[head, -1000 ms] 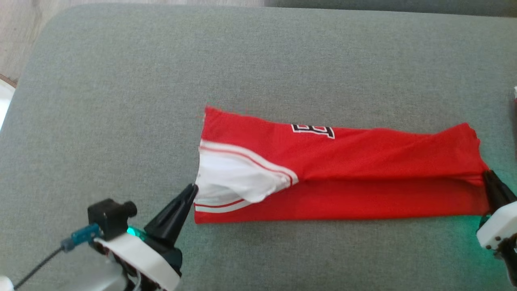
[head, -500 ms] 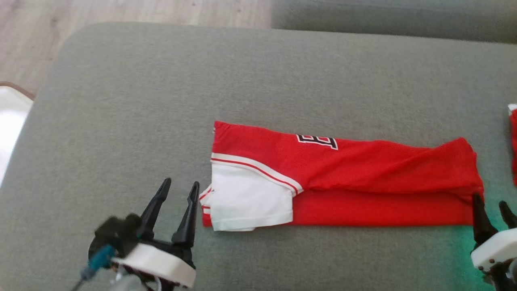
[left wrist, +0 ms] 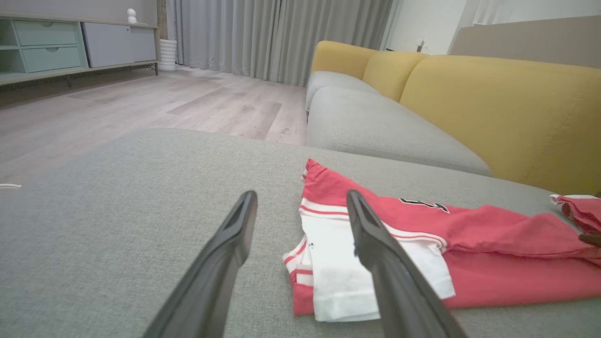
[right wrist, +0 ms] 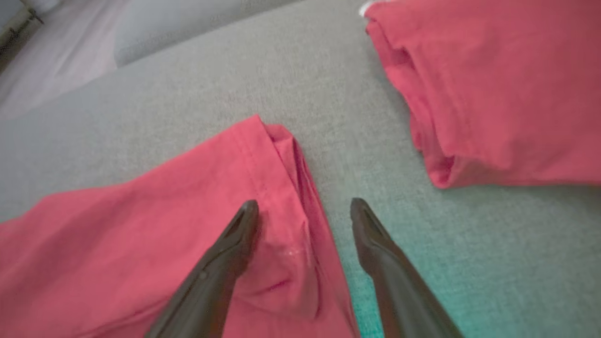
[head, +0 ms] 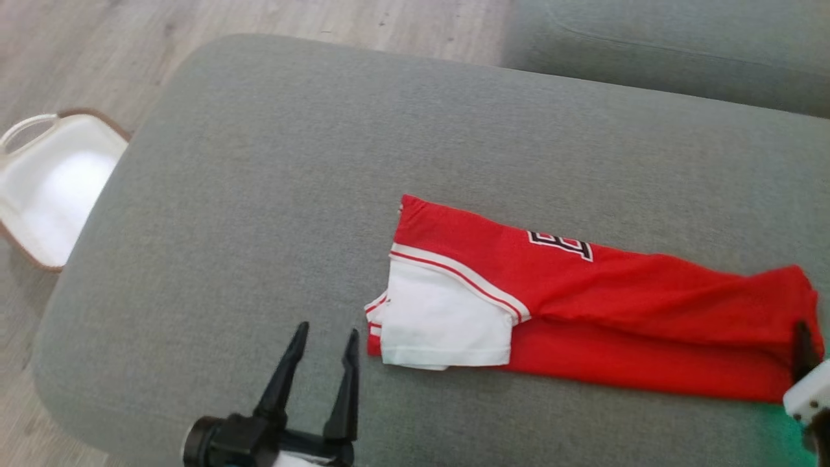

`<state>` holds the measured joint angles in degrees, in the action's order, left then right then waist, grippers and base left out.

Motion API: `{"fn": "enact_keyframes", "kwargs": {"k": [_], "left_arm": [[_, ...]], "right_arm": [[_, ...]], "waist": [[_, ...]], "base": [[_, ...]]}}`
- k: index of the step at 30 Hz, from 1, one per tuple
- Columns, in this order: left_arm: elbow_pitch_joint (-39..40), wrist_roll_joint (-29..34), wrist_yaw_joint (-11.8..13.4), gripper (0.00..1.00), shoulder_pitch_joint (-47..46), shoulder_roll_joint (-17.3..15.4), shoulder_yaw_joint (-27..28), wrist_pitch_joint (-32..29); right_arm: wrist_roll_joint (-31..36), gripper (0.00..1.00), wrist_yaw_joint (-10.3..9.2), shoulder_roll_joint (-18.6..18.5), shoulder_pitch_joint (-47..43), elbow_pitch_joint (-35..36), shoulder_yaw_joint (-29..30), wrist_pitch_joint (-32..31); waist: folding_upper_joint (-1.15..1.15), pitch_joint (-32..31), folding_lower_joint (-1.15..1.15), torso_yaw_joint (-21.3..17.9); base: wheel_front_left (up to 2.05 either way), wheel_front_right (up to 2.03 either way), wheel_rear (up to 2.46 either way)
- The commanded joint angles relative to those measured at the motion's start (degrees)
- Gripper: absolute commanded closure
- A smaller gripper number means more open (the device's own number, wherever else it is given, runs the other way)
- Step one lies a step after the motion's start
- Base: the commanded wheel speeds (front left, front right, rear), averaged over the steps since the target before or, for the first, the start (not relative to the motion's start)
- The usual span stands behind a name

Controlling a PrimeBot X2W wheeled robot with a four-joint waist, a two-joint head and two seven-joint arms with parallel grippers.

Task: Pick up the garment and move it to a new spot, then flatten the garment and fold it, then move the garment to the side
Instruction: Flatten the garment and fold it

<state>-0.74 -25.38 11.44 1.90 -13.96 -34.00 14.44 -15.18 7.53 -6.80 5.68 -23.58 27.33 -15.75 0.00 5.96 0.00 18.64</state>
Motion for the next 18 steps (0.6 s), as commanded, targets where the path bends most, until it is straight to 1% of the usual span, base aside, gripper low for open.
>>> {"fn": "enact_keyframes", "kwargs": {"k": [1, 5, 6, 8, 13, 18], "left_arm": [[1.54, 1.59, -0.91, 0.0, -0.87, 0.88, 2.83, 0.55], [1.14, 4.1, -2.97, 0.0, -0.23, 2.84, 4.84, 0.55], [1.11, 4.55, -3.42, 0.0, -0.06, 3.22, 5.48, 0.55], [0.95, 5.3, -4.32, 0.0, 0.36, 3.86, 6.65, 0.55], [0.51, 6.63, -5.75, 0.0, 1.11, 5.14, 8.91, 0.55], [0.02, 8.09, -7.74, 0.0, 1.66, 6.71, 10.9, 0.56]], "right_arm": [[1.36, 0.0, -0.04, -1.97, 1.53, -0.1, -0.04, -0.79], [2.04, 0.0, -0.04, -2.1, 2.36, -3.4, 1.3, -3.88], [1.69, 0.25, -0.04, -2.04, 2.37, -3.66, 1.13, -4.7], [0.09, 1.0, -0.04, -1.8, 2.31, -3.25, 0.42, -5.9], [-2.3, 1.0, -0.04, -2.42, 1.14, -0.9, -0.78, -6.18], [-3.71, 1.0, -0.04, -4.14, -0.65, 2.82, -1.57, -5.06]], "waist": [[0.0, 0.12, 0.0, 0.83], [0.0, 0.15, 0.0, 1.57], [0.0, 0.13, 0.0, 1.65], [0.0, 0.04, 0.0, 1.6], [0.0, -0.11, 0.0, 0.74], [0.0, -0.29, 0.0, -1.51]], "base": [[0.0, 0.0, 0.0], [0.0, 0.0, 0.0], [0.0, 0.0, 0.0], [0.0, 0.0, 0.0], [0.0, 0.0, 0.0], [0.0, 0.0, 0.0]]}}
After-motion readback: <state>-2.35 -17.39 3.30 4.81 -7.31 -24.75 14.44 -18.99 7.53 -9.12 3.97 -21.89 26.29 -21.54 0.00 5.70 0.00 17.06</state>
